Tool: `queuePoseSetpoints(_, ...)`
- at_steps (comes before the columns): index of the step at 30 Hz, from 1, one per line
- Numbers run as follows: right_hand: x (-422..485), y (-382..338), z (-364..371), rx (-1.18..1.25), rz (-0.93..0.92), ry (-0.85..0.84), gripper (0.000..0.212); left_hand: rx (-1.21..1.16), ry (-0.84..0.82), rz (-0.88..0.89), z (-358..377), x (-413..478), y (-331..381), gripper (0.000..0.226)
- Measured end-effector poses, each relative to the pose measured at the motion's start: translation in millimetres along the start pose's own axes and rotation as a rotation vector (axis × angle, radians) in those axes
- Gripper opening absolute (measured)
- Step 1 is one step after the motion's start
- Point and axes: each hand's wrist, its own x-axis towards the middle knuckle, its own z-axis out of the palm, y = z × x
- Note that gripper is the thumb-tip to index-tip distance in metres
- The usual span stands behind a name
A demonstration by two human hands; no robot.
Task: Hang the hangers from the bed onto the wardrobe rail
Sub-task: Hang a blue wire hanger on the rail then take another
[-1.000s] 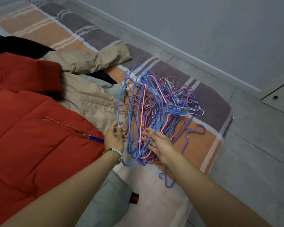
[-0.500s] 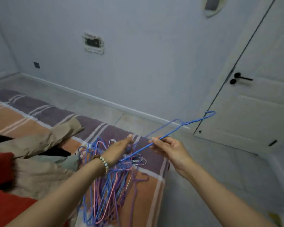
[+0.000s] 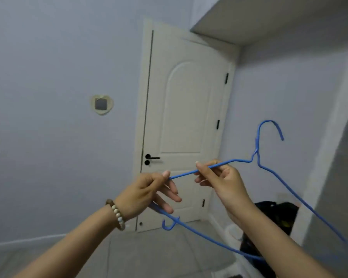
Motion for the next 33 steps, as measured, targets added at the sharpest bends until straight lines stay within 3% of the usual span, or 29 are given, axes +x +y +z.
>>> queuePoseSetpoints(10,-12.6,-91.9,-268.0,0.058,-0.142,0.425,0.007,-0.071,-0.134,0.343,269.3,119.0,138.2,0.042)
queuePoseSetpoints(19,-7.9,-129.6,-423.5,0.087,-0.330,0.784,0.034,-0.236,-0.125,0.453,458.2,162.9,208.3,0.042)
queuePoseSetpoints(24,-0.5,-146.8,-490.9,0.080,-0.308,0.796,0.034,-0.267,-0.176,0.455,522.0,189.0,228.2,0.040)
queuePoseSetpoints(33,42.9,-142.1,-569.4,-0.078,-0.180,0.806,0.040,-0.057,-0.252,0.452,560.0,232.7,246.5,0.024)
